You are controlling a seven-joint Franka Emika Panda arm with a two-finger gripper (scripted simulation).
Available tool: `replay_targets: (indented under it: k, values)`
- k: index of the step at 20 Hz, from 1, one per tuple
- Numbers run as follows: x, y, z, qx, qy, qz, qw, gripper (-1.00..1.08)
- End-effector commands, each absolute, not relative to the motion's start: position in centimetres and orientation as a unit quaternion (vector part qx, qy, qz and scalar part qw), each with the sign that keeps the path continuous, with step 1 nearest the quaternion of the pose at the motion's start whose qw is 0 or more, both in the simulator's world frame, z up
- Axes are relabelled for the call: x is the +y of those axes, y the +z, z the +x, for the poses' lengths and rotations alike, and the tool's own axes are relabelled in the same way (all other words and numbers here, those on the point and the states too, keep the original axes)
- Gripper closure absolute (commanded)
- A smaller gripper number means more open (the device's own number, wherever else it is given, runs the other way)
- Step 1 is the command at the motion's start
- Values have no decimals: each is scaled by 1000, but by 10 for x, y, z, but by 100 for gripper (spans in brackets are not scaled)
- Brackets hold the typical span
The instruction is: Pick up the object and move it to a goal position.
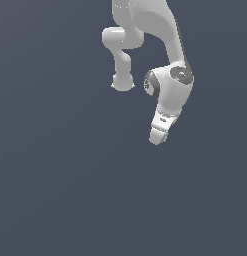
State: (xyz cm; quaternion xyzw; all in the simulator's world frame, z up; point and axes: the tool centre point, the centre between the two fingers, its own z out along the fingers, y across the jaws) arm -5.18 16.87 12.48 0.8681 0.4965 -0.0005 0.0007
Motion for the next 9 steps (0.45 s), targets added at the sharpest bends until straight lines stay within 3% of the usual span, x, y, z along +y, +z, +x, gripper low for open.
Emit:
replay_targets:
  k: [1,9]
  values:
    - [185,130,-61,496,0,868,1,108]
    - [208,138,-72,496,0,869,0,108]
